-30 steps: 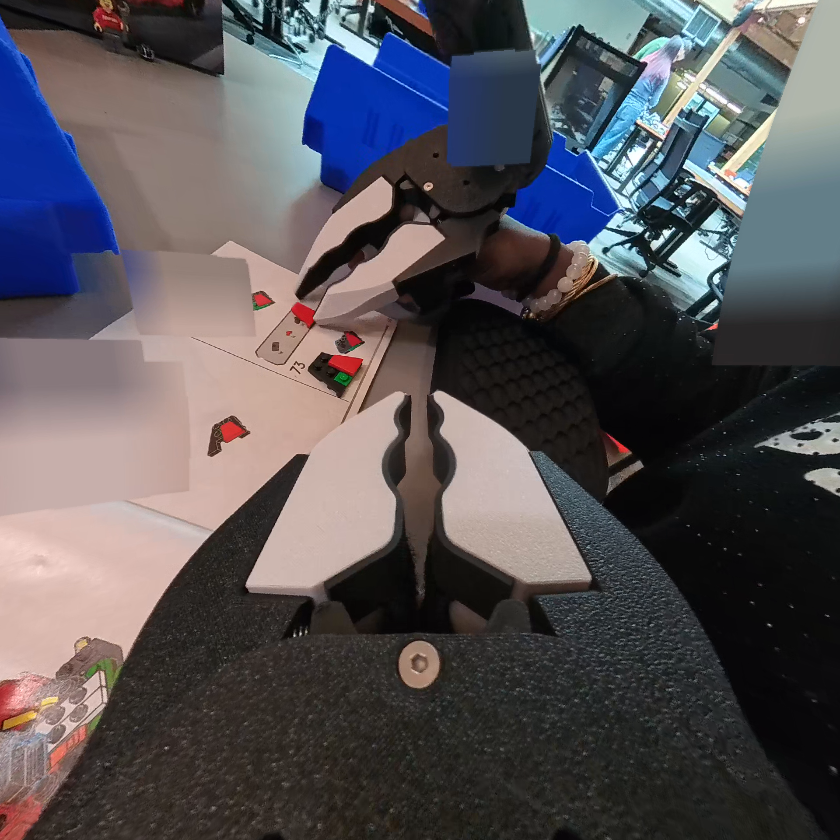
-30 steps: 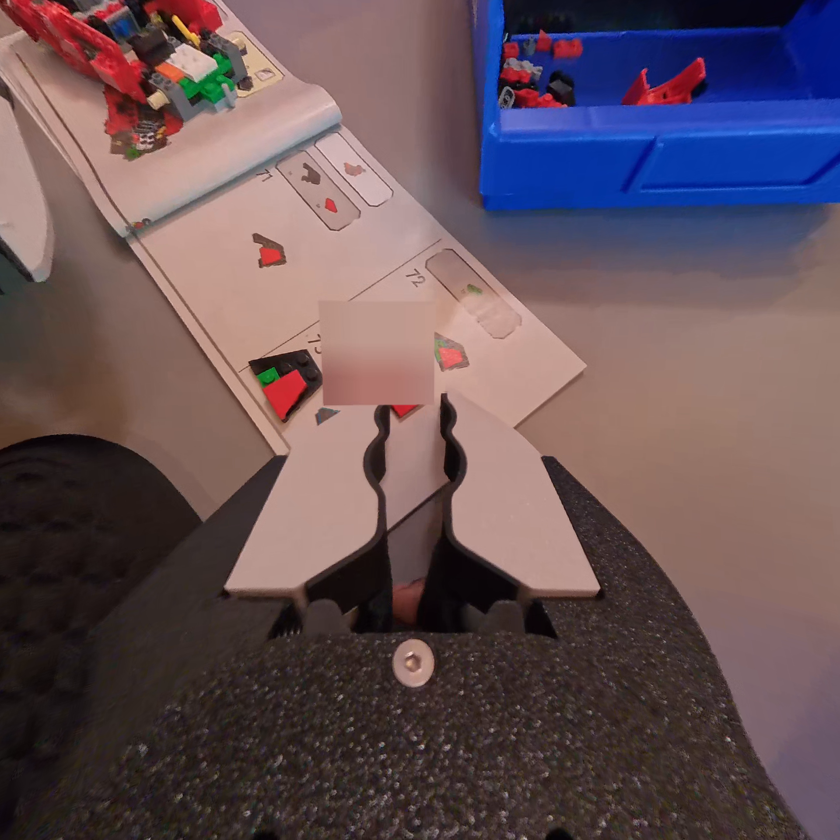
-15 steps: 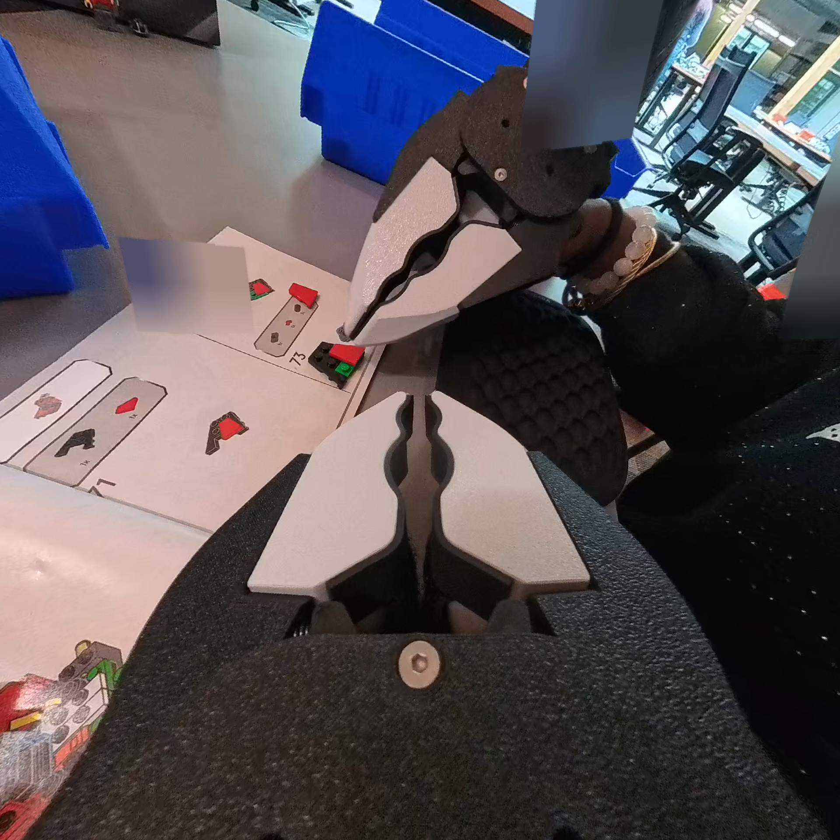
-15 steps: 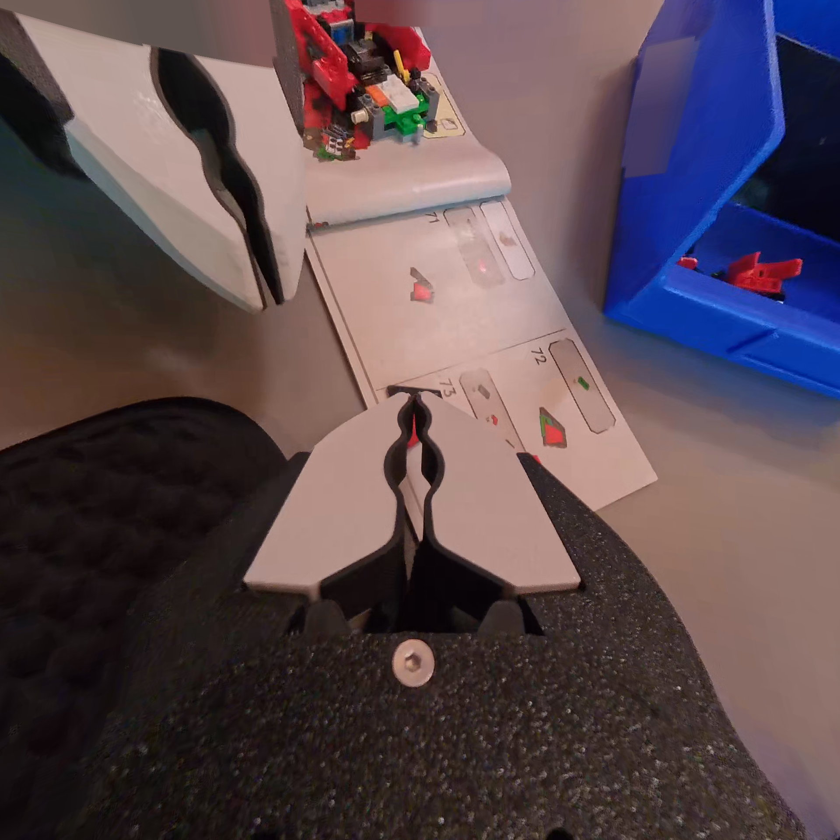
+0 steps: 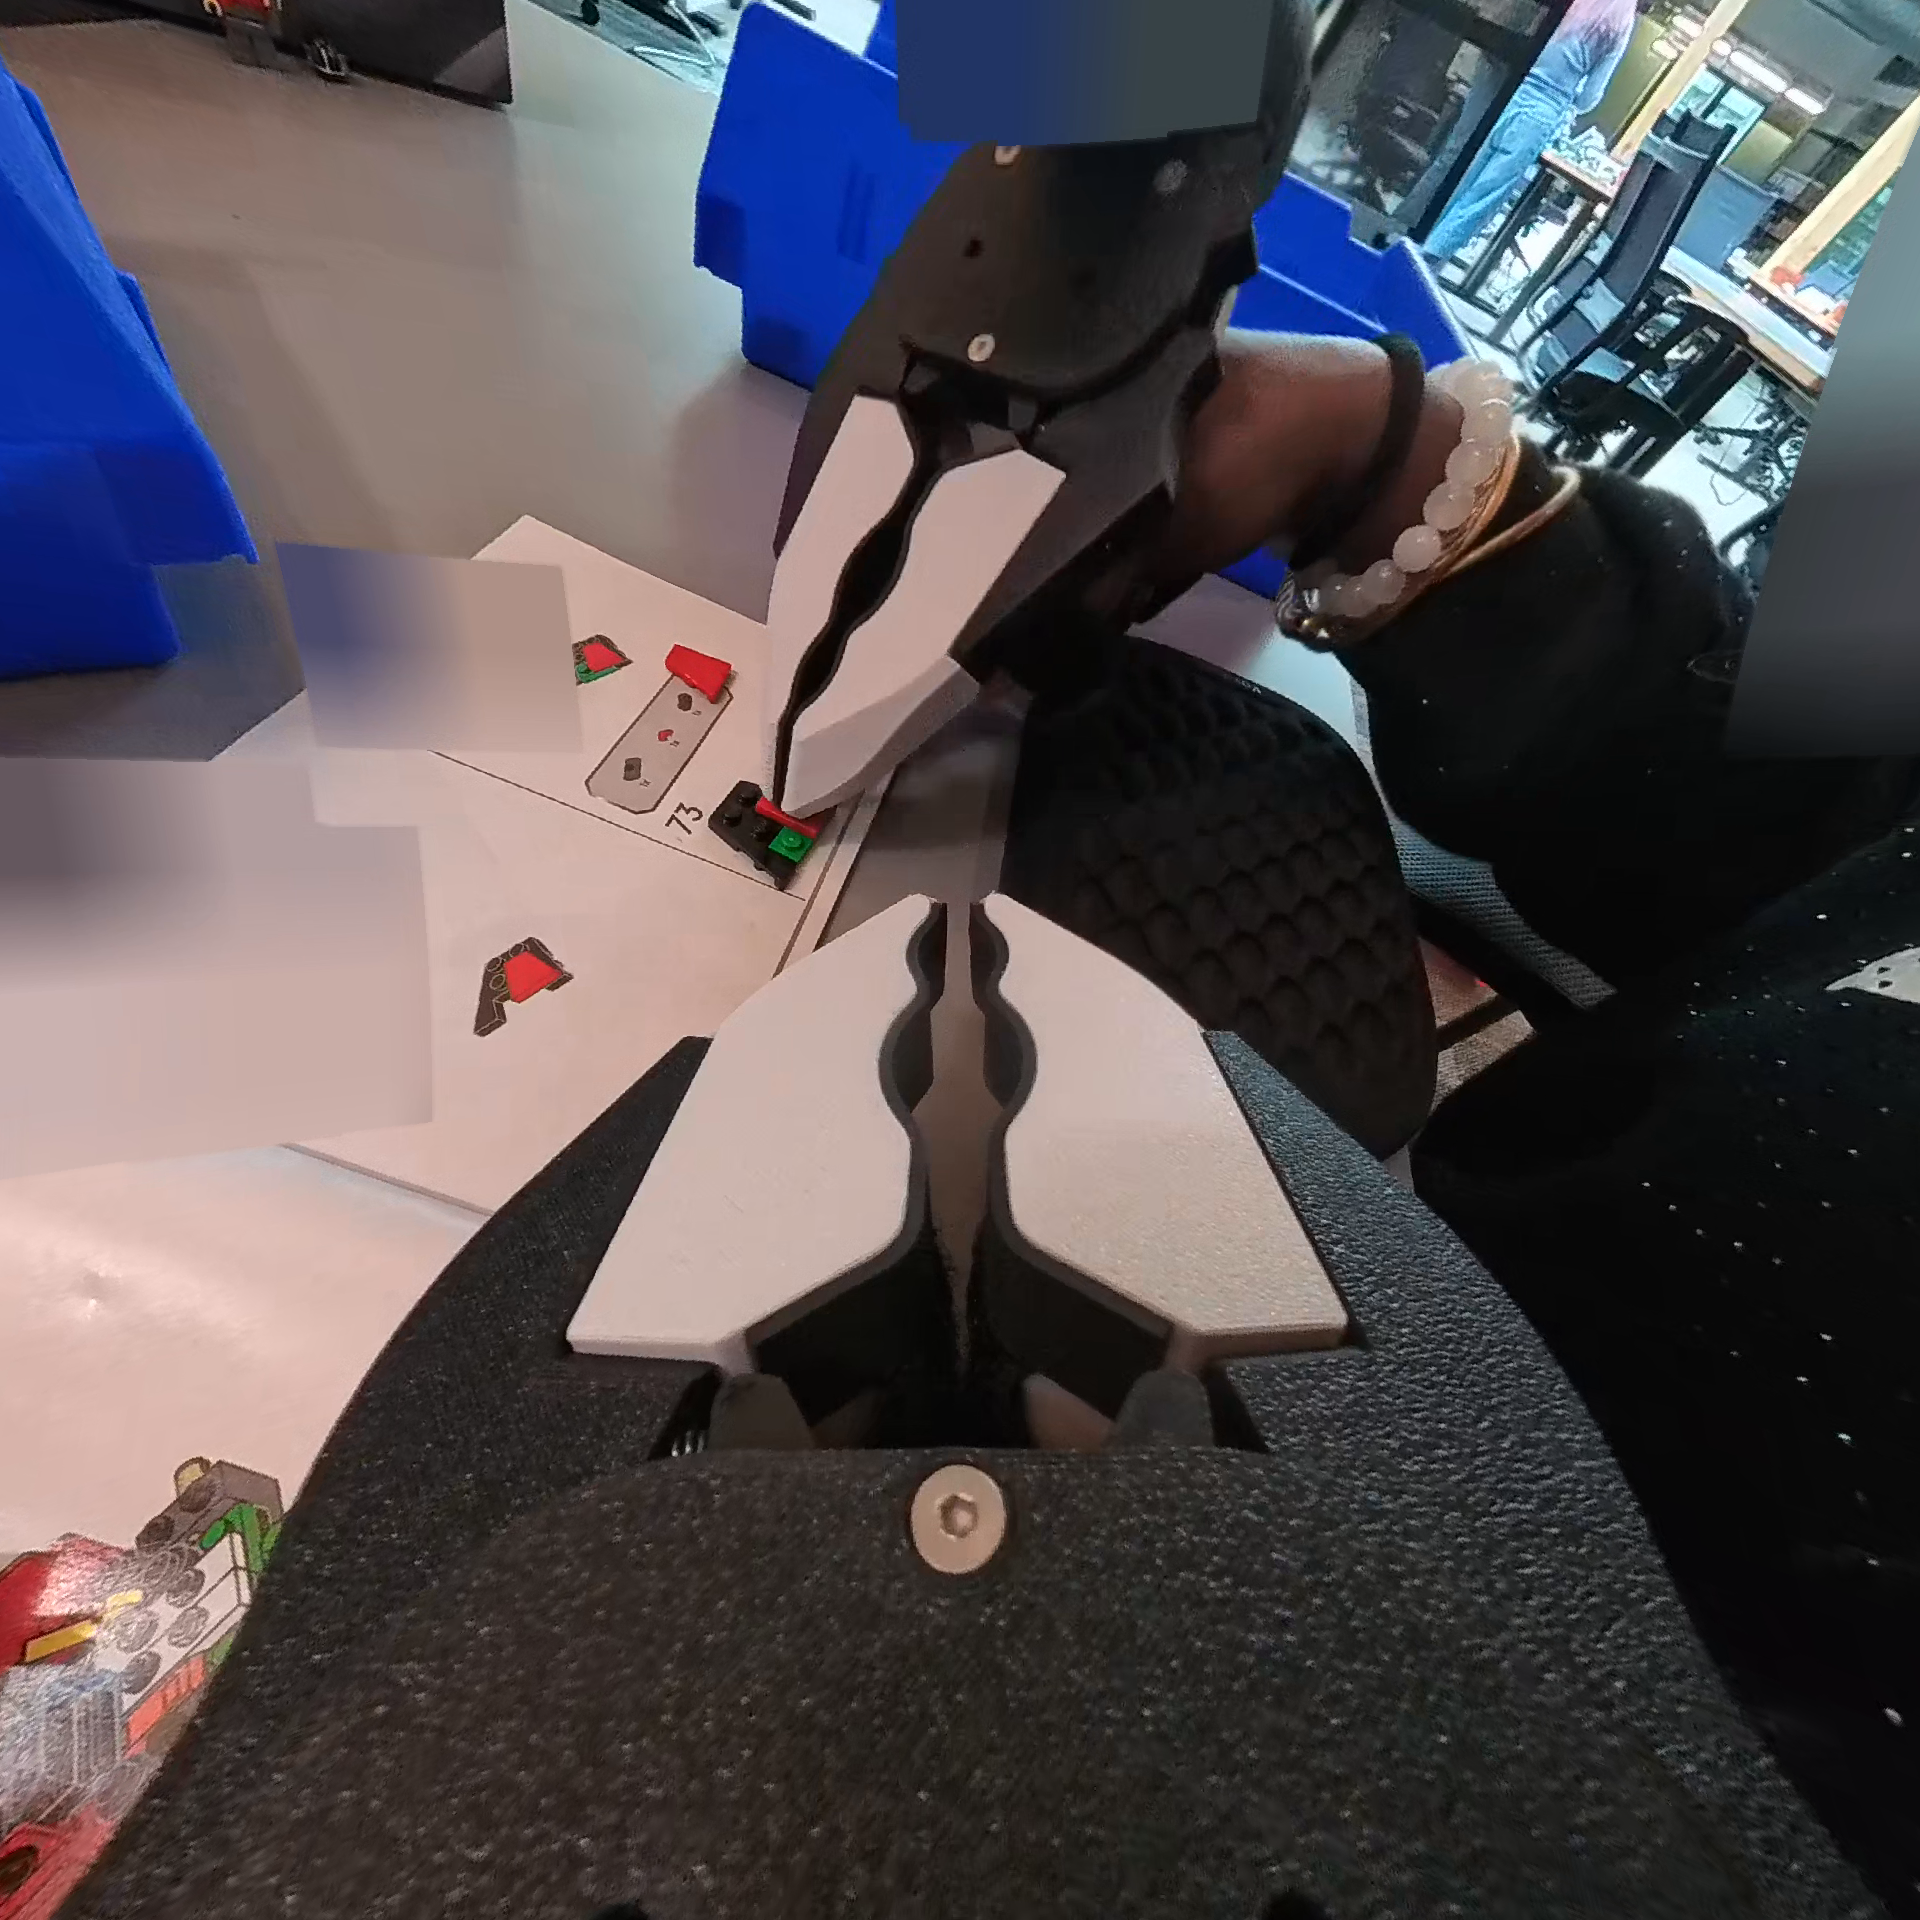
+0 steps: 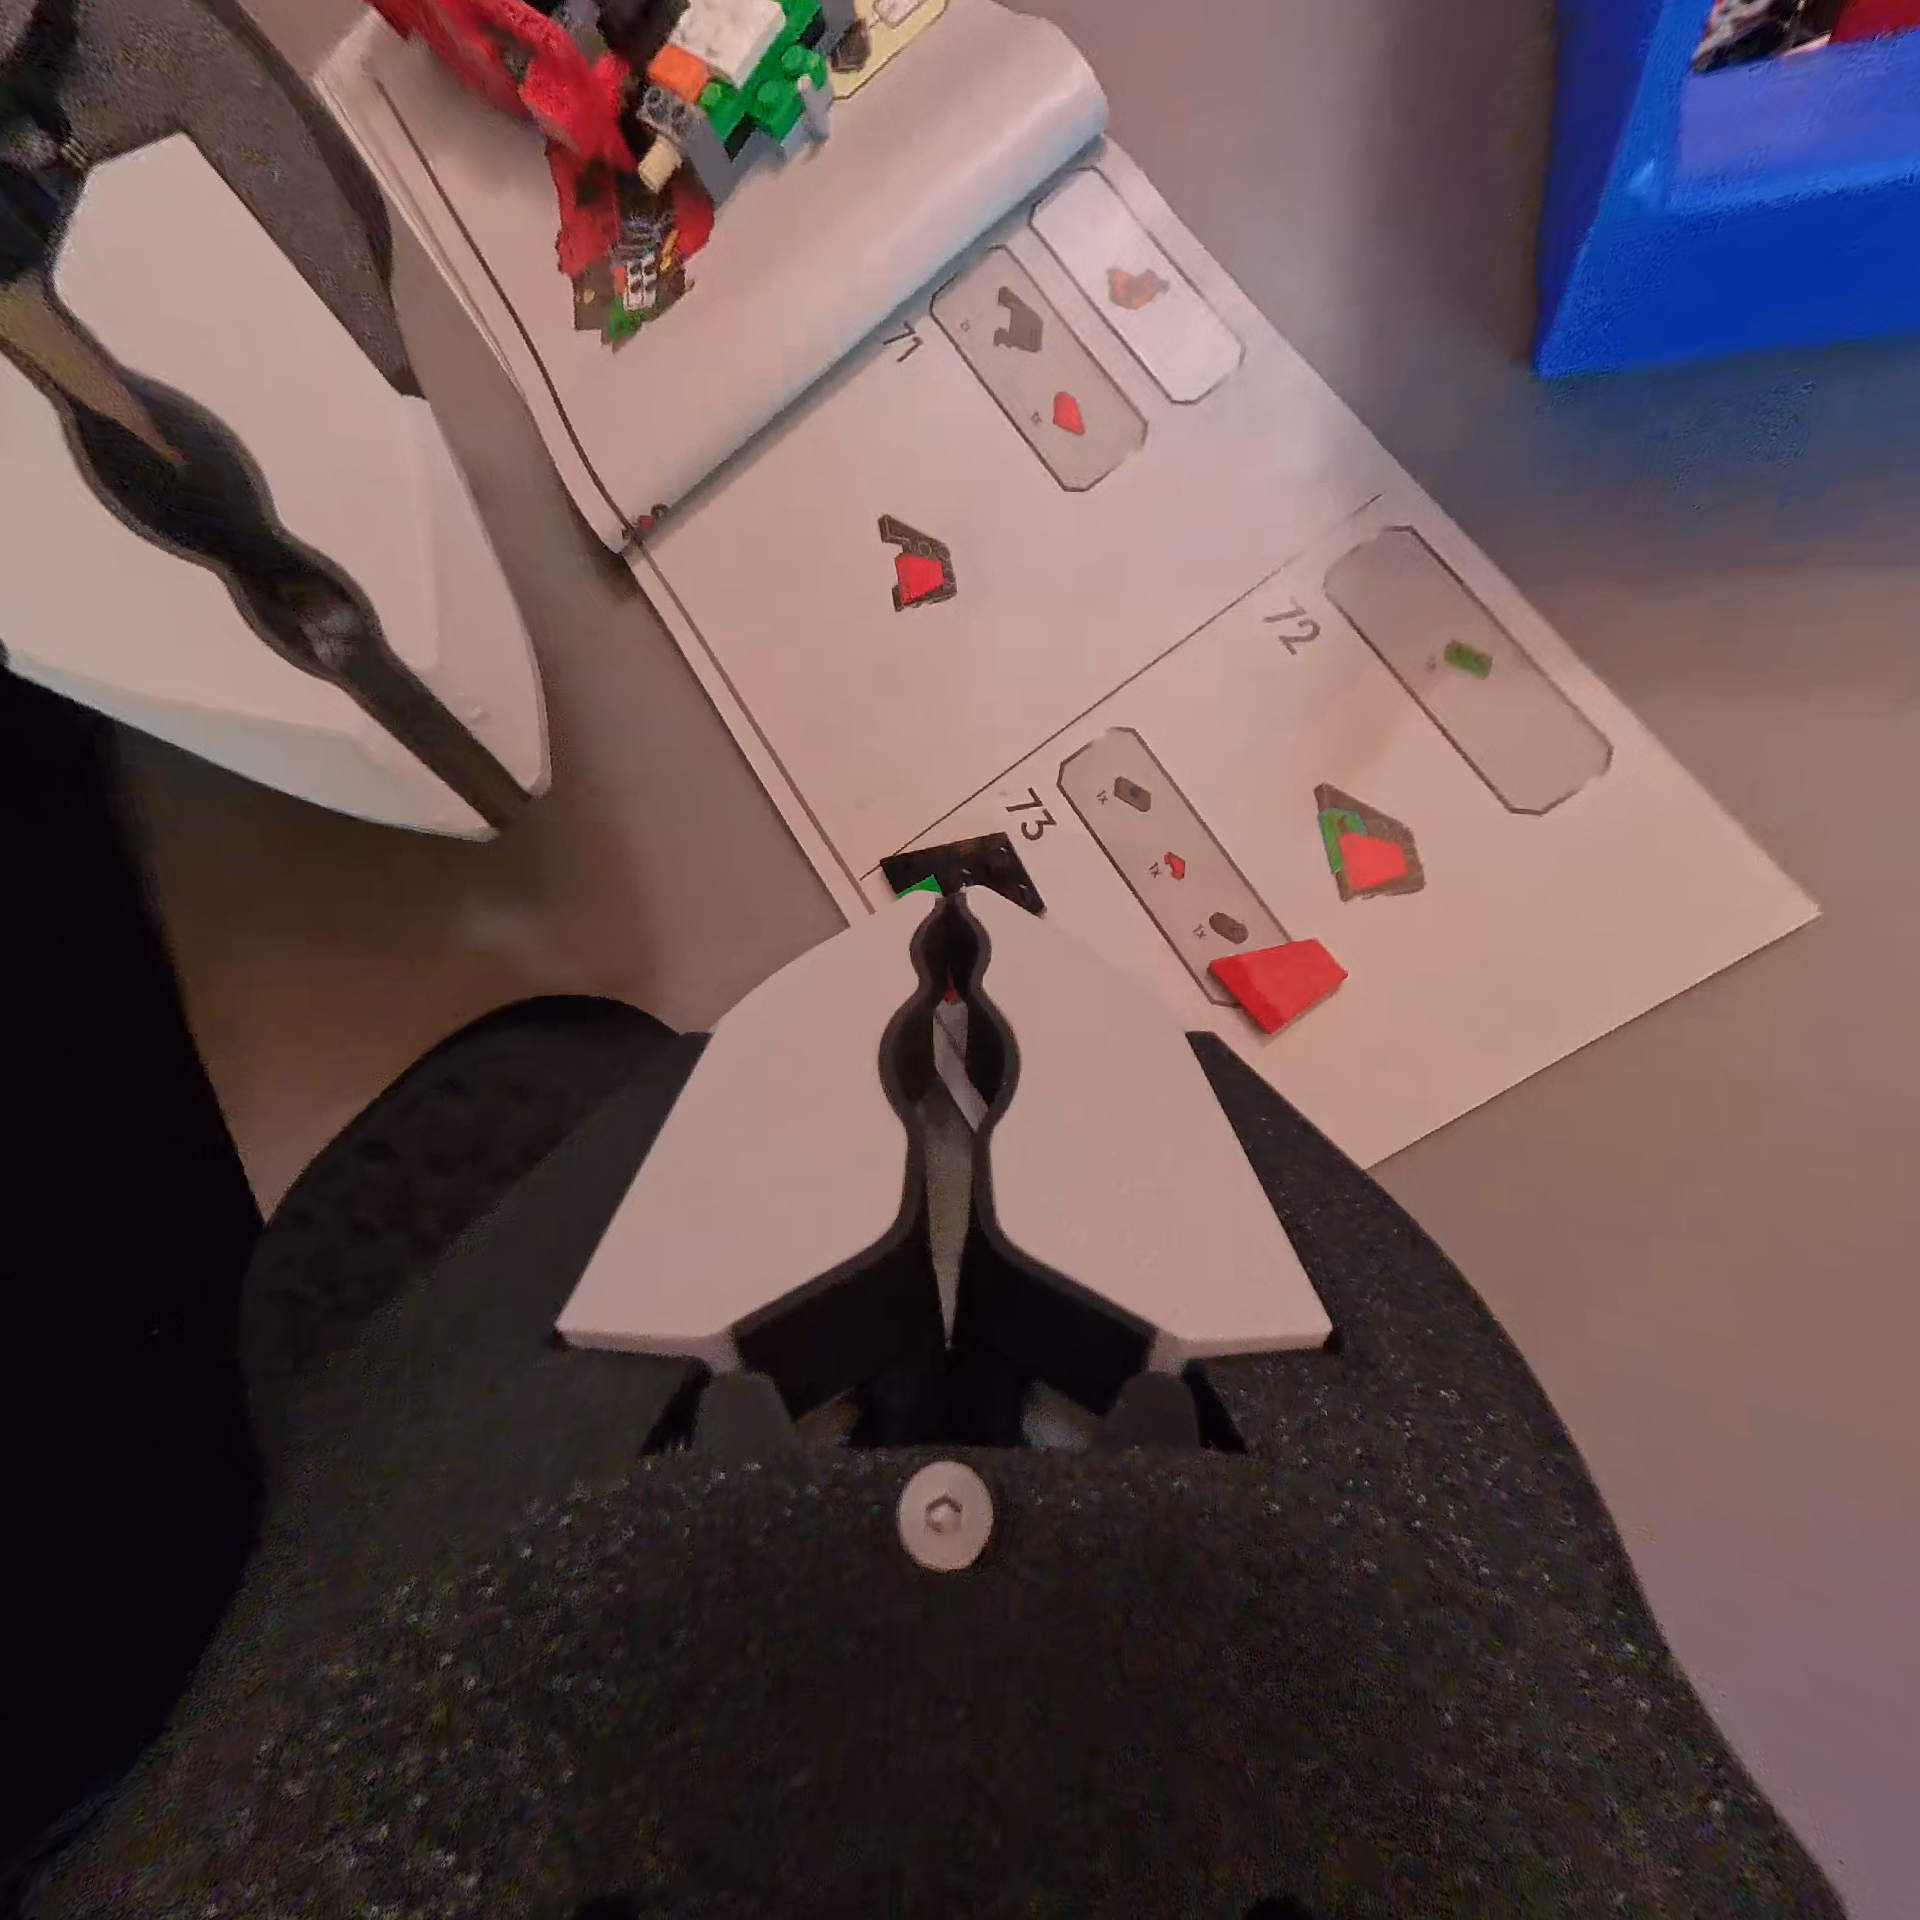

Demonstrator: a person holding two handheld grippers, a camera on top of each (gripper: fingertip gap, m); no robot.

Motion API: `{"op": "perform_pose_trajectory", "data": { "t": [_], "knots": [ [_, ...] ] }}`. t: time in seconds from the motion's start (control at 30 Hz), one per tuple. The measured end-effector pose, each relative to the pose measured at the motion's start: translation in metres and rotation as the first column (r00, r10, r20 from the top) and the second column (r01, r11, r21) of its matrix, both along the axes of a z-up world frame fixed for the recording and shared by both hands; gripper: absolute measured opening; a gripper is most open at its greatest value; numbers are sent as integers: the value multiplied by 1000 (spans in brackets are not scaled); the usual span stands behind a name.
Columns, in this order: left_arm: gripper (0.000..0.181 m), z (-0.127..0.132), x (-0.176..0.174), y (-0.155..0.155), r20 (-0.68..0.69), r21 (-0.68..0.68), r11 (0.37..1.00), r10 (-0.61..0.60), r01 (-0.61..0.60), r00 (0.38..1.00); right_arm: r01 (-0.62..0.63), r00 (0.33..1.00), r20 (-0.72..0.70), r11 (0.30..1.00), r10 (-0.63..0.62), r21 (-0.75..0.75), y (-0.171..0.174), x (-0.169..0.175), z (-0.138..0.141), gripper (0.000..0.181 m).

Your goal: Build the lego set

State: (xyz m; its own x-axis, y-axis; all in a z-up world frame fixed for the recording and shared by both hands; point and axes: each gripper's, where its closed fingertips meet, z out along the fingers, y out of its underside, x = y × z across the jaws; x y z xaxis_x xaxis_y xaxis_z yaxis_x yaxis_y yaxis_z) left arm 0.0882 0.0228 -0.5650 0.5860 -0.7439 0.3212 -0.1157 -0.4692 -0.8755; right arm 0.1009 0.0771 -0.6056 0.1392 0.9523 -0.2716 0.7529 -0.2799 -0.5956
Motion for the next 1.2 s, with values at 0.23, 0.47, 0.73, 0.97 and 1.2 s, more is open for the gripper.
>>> {"op": "perform_pose_trajectory", "data": {
  "t": [0.23, 0.47, 0.73, 0.97, 1.2],
  "knots": [
    [3, -2, 2, -1, -36, 13, 1000, -4, 4, 999, -140, 983, 142, 969, 112, 204, 0, 0, 0, 0],
    [4, -2, 2, -2, -43, 27, 1000, -1, 2, 999, -126, 992, 21, 936, 126, 330, -2, -3, 15, 41],
    [4, -2, 3, -3, -50, 40, 999, -9, 11, 999, -165, 986, 83, 935, 146, 315, 2, 1, 2, 38],
    [1, 1, -2, 1, -64, 81, 996, 53, -48, 997, -198, 979, 16, 919, 205, 340, -8, -59, 28, 0],
    [0, 3, -1, -1, -50, 96, 995, 40, -35, 998, -162, 974, 199, 942, 106, 293, 2, -60, -7, 0]
  ]
}}
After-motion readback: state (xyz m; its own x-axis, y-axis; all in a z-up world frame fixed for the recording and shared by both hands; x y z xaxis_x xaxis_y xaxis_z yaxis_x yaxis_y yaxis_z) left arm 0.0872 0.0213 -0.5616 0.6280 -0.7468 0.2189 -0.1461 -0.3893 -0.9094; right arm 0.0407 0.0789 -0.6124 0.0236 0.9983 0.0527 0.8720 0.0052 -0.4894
